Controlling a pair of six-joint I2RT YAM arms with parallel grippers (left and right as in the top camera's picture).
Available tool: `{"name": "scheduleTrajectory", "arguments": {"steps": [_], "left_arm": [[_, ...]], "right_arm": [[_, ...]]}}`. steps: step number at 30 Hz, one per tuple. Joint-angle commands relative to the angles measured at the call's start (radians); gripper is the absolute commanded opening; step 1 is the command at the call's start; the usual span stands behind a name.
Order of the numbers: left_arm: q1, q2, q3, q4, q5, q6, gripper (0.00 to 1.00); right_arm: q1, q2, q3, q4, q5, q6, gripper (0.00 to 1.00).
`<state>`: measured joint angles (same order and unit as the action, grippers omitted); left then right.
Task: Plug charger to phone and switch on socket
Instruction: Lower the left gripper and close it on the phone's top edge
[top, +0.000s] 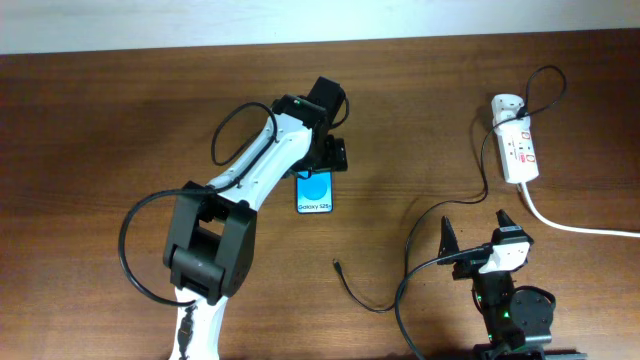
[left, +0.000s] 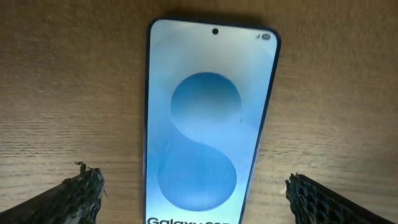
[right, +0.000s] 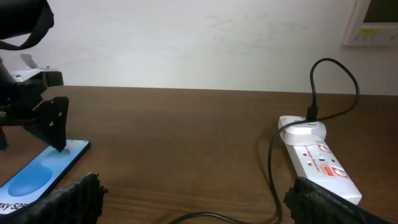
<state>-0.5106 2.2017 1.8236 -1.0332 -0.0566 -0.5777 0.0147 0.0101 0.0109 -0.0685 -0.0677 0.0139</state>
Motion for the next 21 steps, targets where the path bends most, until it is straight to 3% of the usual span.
{"name": "scheduleTrajectory", "arguments": {"steps": [1,11,17,21], "left_arm": [[-0.007,0.009,0.01,0.016,-0.047,-0.029,0.99],[-0.005,0.072,0.01,0.038,-0.098,-0.029,0.99],[-0.003,0.089,0.01,0.068,0.021,-0.02,0.99],[-0.003,0.092,0.01,0.074,0.016,0.003,0.99]], "right_arm": [[0.006,-0.006,-0.005,-0.006,0.002,-0.006,0.98],[0.006,-0.006,-0.005,-0.006,0.002,-0.006,0.98],[0.006,-0.006,-0.005,-0.006,0.002,-0.006,0.99],[0.006,-0.006,-0.005,-0.006,0.002,-0.006,0.98]]}}
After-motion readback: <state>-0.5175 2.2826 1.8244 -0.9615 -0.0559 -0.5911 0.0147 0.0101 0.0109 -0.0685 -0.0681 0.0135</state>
